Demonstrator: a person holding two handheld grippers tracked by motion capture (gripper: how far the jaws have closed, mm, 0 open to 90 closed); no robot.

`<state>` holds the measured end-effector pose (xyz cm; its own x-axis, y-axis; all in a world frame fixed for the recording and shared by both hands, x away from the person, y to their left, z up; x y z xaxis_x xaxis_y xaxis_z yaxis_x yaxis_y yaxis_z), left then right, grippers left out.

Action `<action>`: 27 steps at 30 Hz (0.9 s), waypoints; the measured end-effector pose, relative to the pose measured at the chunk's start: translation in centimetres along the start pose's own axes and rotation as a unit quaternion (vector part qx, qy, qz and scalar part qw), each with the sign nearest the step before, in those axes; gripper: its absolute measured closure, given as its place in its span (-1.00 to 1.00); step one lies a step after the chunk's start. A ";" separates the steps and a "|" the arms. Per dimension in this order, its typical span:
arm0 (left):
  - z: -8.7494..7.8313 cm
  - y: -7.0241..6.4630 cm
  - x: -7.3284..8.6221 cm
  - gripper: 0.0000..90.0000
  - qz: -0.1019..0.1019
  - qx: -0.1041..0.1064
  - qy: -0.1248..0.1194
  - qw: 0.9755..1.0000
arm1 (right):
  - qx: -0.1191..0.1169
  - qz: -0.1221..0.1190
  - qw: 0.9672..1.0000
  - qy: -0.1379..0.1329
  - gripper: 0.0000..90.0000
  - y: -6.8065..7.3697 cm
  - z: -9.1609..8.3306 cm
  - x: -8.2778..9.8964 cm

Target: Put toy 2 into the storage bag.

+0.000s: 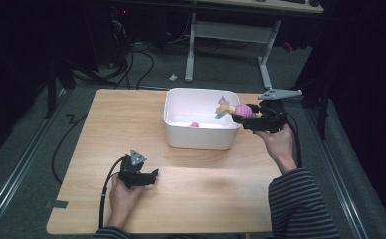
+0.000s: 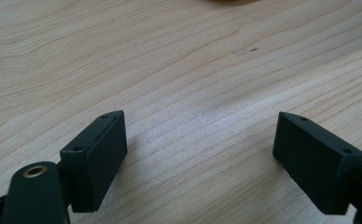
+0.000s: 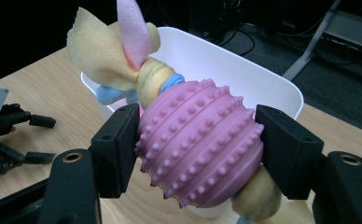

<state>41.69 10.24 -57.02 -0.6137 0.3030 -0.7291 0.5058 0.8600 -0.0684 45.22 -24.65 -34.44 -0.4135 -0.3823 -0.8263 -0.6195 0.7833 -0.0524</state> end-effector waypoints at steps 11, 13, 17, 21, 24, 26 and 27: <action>0.0 0.0 0.0 -0.60 0.000 0.000 0.000 1.000 | -0.003 -0.013 1.000 0.007 -0.25 0.3 2.2 -1.5; 0.0 0.0 0.0 -0.59 0.000 0.000 0.000 1.000 | -0.004 -0.014 1.000 0.010 -0.25 0.3 2.8 -1.6; 0.0 0.0 0.0 -0.59 -0.001 -0.001 -0.001 1.000 | -0.005 -0.013 1.000 0.028 -0.25 0.3 4.4 -1.4; 0.0 0.0 0.0 -0.59 -0.001 -0.001 -0.001 1.000 | -0.010 -0.008 0.999 0.036 -0.25 0.2 5.8 -1.4; 0.0 0.0 0.0 -0.59 0.000 -0.001 -0.001 1.000 | -0.016 -0.010 0.999 0.046 -0.25 0.4 6.9 -1.5; 0.0 0.0 0.0 -0.59 0.000 -0.001 0.000 1.000 | -0.018 -0.017 0.998 0.052 -0.25 0.6 7.5 -1.5; 0.0 0.0 0.0 -0.59 0.000 -0.001 0.000 1.000 | -0.019 -0.020 0.998 0.054 -0.25 0.7 7.7 -1.6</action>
<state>41.70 10.29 -57.01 -0.6135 0.3021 -0.7297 0.5042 0.8610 -0.0674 50.56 -19.73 -37.49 -0.4562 -0.4645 -0.7590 -0.6602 0.7486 -0.0613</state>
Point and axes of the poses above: each handheld gripper's, and its own axes: z roughly forward along the jaws, x roughly out of its underside, y roughly to its left, the point moved 5 cm from there along z, roughly forward along the jaws, and after that the axes turned 4 degrees about -z, right-handed, at the moved point
